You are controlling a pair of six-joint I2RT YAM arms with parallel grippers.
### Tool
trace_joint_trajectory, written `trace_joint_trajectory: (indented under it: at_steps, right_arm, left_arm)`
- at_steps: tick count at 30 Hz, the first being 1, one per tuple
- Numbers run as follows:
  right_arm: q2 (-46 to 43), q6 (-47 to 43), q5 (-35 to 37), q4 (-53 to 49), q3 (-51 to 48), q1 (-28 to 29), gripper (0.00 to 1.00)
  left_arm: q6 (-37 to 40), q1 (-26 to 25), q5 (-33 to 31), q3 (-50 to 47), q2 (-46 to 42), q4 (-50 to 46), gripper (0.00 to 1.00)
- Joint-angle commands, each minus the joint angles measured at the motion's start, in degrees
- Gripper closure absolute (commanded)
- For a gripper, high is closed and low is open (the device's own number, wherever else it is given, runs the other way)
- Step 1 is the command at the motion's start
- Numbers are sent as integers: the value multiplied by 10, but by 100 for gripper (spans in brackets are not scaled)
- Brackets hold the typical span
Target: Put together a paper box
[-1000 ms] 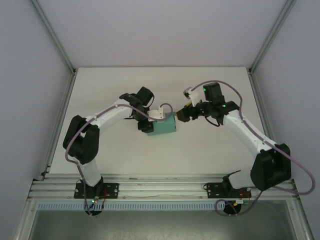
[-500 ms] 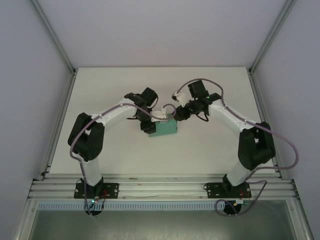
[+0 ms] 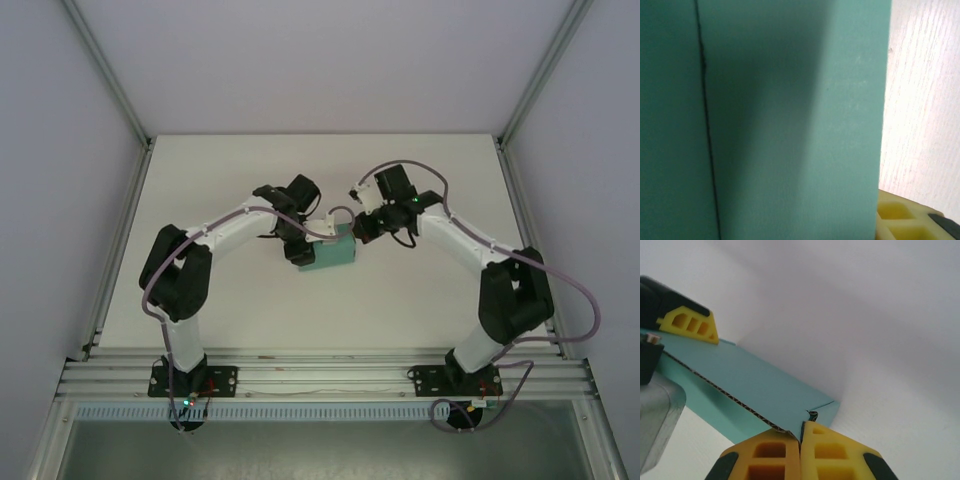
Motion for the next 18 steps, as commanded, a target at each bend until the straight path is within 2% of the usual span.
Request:
trace_joint_trajectory:
  at_steps: [1,4,7,9,15,18]
  right_arm:
    - [-58,144,65,125,-67,18,100]
    - [-85,179,97,230,-150,29,100]
    - [-95,215,145,283,-197,39,100]
    - [-100,225,150,310,-219,54,100]
    - [-91,220,210,314,-252,74,100]
    - [-103,226,210,319,-270,75,100]
  left_arm:
    - [-13,-5,-13,8,9,-2,50]
    - [-16,-5,-13,4,6,4,49]
    - [-21,-5,-15,3,4,10,47]
    - [-26,-5,-15,5,4,11,47]
    - [-36,-6,-14,6,0,15,43]
    - [-45,-5,-20,2,-3,23,42]
